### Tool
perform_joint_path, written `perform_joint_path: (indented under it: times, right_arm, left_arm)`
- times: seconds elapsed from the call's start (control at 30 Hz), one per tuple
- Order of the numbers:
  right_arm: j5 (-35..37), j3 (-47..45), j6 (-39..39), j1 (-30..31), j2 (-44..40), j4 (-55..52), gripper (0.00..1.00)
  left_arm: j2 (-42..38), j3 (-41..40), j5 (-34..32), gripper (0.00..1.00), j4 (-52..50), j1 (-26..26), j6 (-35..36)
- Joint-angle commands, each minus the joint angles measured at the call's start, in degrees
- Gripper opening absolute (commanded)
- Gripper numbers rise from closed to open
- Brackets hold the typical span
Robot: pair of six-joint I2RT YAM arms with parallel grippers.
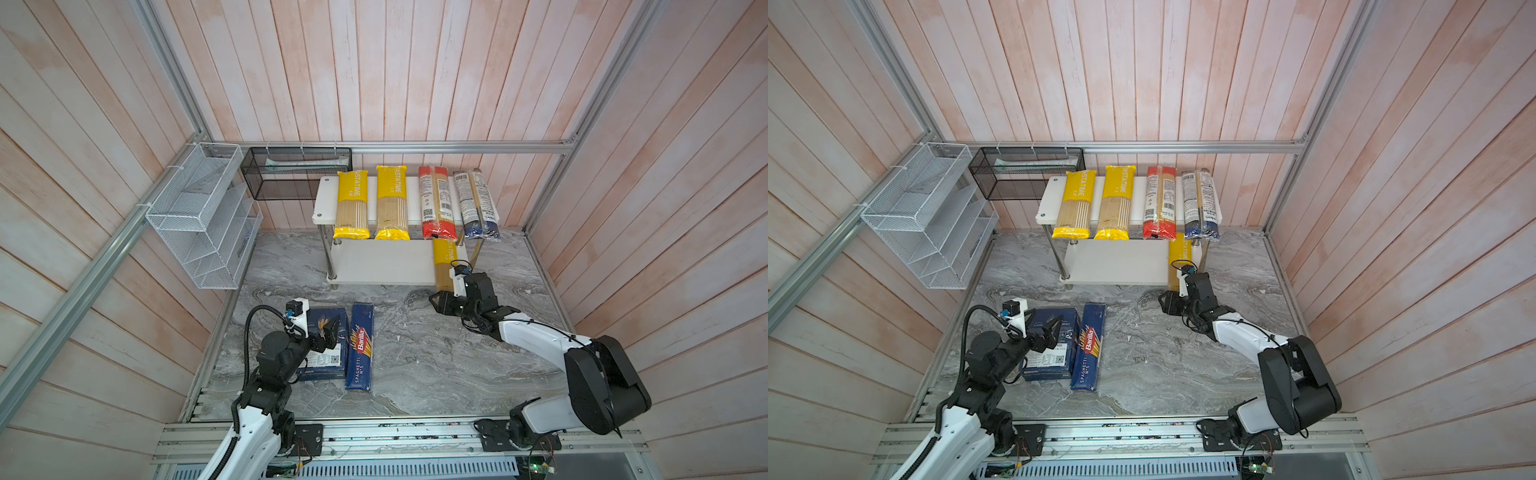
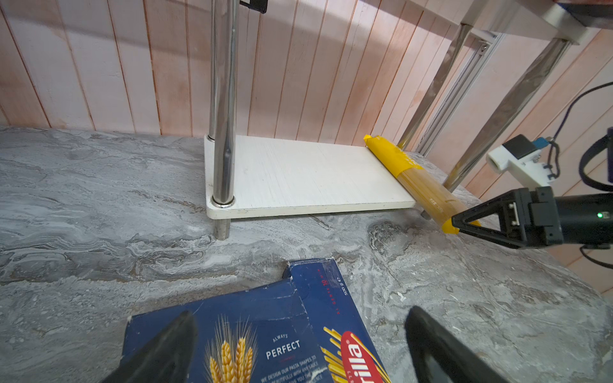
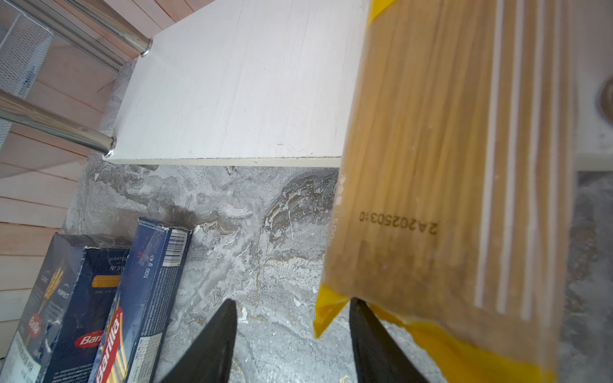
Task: Arrange pasta packages on shelves
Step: Move the pasta bag to the shelf.
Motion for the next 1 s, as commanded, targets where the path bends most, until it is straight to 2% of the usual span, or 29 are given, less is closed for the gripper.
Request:
perform_joint_path:
  times: [0.0, 0.33, 0.57, 0.73, 0.87, 0.97]
  right_arm:
    - [1.9, 2.3, -1.5, -1.1, 1.6, 0.9, 0.56]
    - [0.5, 6.0, -3.3, -2.4, 3.6, -0.8, 0.57]
    - [-1.5, 3.4, -2.5, -1.6, 0.3, -0.9, 0.57]
    - [-1.0, -0.4, -3.5, 2.5, -5.2, -1.1, 0.57]
    - [1.9, -2.0, -5.1, 8.9, -10.4, -4.0, 0.58]
    - [3.2, -3.7, -3.0, 14.0, -13.5, -3.6, 0.60]
  left_arm:
    - [-0.2, 0.3, -0.6, 1.00, 0.7, 0.2, 0.6]
    - [-0.4, 0.2, -0.7, 1.00, 0.7, 0.2, 0.7]
    - [-0.1, 0.3, -0.7, 1.00, 0.7, 0.2, 0.6]
    - [-0.2, 0.3, -0.7, 1.00, 0.7, 0.2, 0.6]
    - [-1.2, 0.1, -1.2, 1.00, 0.5, 0.2, 0.0]
    - [-0.9, -0.8, 3.3, 1.00, 3.4, 0.2, -2.4]
